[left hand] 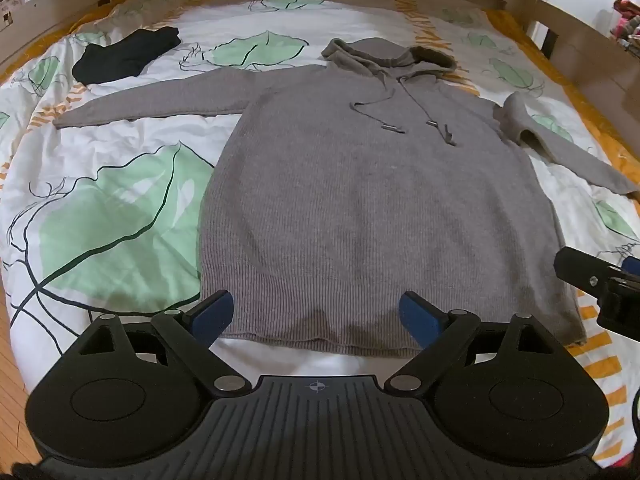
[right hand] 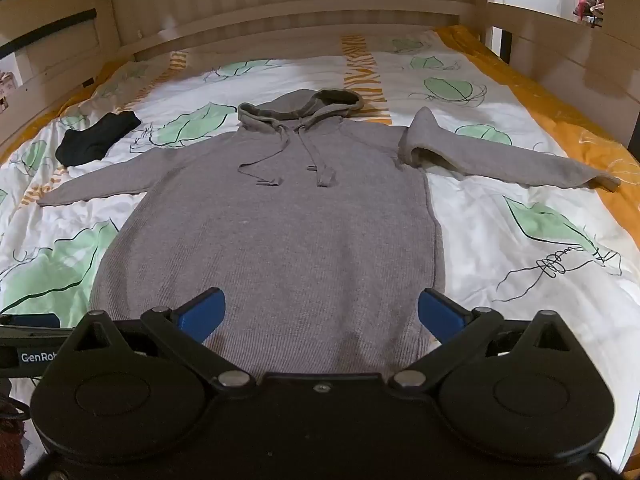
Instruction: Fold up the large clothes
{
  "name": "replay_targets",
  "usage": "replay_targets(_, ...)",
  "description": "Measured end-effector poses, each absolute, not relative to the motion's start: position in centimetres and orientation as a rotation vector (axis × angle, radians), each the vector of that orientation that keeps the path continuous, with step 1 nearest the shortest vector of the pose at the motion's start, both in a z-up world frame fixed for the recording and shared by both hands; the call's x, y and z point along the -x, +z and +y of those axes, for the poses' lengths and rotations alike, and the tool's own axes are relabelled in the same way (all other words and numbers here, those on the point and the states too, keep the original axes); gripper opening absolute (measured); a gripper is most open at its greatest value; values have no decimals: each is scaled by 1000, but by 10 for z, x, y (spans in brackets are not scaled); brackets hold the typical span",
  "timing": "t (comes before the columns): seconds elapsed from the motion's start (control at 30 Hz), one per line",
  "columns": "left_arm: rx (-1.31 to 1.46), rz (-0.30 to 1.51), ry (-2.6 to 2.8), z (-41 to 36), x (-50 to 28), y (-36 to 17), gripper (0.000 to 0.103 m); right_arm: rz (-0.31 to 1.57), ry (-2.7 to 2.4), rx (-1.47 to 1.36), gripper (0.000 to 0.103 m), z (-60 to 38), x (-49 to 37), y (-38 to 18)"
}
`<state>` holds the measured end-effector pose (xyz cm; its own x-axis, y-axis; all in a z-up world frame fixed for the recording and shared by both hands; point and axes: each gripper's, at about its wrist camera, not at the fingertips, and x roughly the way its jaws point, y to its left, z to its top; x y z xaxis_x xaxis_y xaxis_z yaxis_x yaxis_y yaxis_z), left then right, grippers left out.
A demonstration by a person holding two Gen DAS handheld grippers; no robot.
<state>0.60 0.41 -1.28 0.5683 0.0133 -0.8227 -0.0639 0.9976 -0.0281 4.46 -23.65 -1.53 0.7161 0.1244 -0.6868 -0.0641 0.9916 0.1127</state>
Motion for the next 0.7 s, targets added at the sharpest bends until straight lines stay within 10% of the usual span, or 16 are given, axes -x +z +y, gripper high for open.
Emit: replay_targets(0.7,68,982,46,5,-10,-17,90,779,105,-80,102,-232,-48,-19)
